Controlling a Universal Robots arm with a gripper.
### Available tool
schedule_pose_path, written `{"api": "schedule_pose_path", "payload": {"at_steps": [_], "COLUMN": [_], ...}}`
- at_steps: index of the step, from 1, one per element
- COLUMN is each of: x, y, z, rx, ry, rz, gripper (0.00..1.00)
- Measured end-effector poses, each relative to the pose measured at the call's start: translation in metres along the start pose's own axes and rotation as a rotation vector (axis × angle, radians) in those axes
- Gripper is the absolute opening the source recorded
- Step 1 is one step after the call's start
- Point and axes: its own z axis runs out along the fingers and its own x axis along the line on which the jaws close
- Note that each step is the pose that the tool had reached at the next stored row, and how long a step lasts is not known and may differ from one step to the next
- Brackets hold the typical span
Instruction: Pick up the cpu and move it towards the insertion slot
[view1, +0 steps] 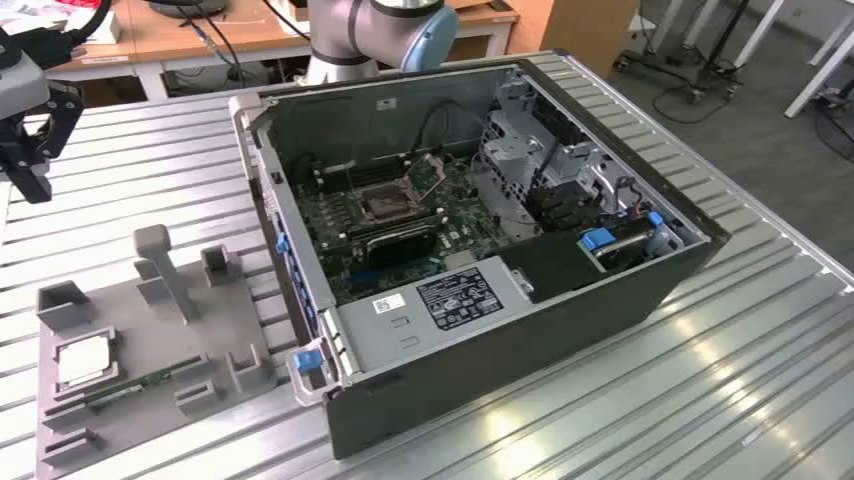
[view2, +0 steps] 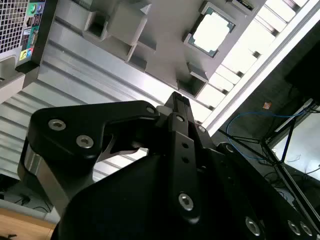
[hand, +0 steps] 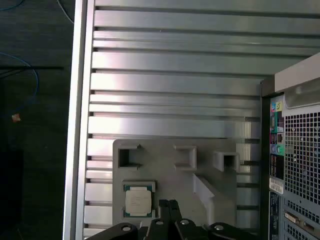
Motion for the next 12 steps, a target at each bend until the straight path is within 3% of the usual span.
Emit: {"api": "schedule_pose_path", "payload": {"at_steps": [12], "x": [0.0001], "y": [-0.003], "z": [-0.0001], "rx": [0.0], "ry": [0.0], "rz": [0.0], "gripper": [0.11]}}
